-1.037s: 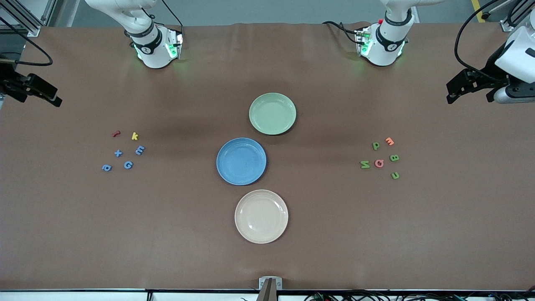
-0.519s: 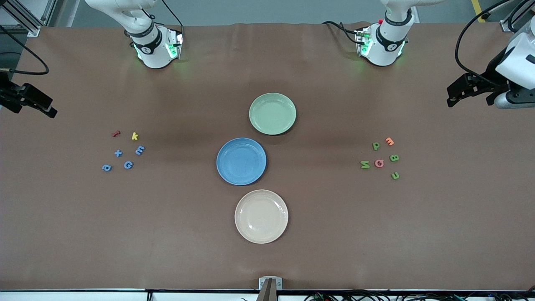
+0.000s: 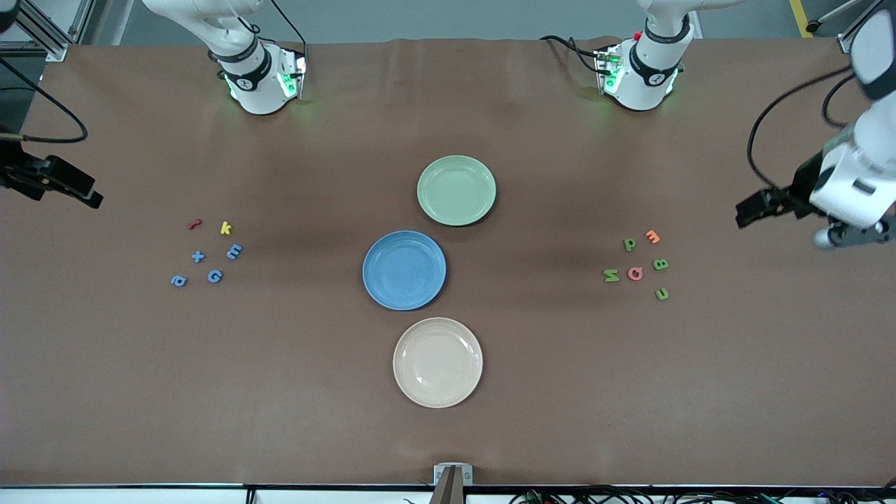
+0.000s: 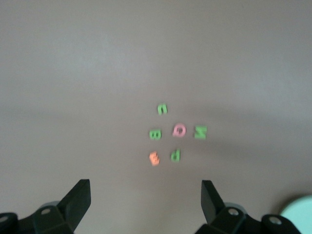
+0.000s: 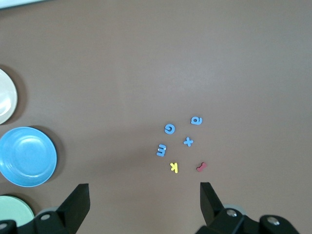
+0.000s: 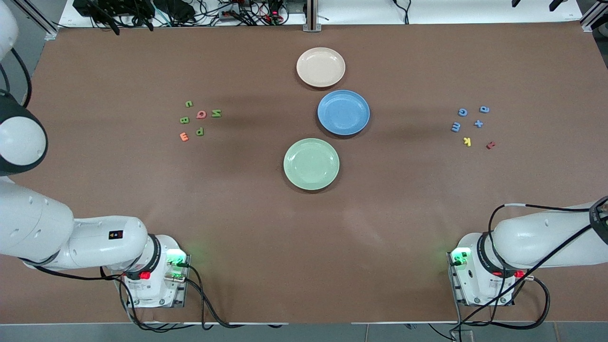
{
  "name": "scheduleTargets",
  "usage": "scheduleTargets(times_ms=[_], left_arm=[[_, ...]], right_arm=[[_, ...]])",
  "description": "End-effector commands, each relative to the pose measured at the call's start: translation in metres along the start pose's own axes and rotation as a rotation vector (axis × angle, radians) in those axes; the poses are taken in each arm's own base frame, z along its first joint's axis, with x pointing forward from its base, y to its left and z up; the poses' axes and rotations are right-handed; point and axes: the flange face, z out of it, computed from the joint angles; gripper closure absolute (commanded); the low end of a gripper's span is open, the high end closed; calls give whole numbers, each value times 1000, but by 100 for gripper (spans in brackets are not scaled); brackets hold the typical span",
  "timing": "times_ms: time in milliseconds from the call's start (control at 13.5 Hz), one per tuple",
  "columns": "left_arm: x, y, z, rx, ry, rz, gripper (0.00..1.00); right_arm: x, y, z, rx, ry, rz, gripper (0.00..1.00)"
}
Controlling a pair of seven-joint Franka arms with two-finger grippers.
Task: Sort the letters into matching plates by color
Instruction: 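Move the right gripper to the blue letters while the left gripper reaches the green letters, then grasp a blue letter with the right gripper while the left gripper grasps a green letter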
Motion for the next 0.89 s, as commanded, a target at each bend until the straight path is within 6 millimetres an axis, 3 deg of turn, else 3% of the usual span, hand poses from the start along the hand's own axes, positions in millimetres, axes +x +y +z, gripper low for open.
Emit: scheduleTargets(times_ms=[0, 148, 370, 815], left_arm=[[-2, -5, 61, -2, 58, -44, 0], [2, -26, 115, -21, 103, -87, 0], [5, -27, 182, -40, 103, -93, 0], [18, -20, 282, -58, 28, -74, 17]], right_arm=[[29, 6, 68, 2, -66, 20, 0], [25, 7, 123, -1, -84, 22, 0], [12, 12, 183, -5, -114, 44, 0], [-21, 24, 284, -18, -129, 160, 0]])
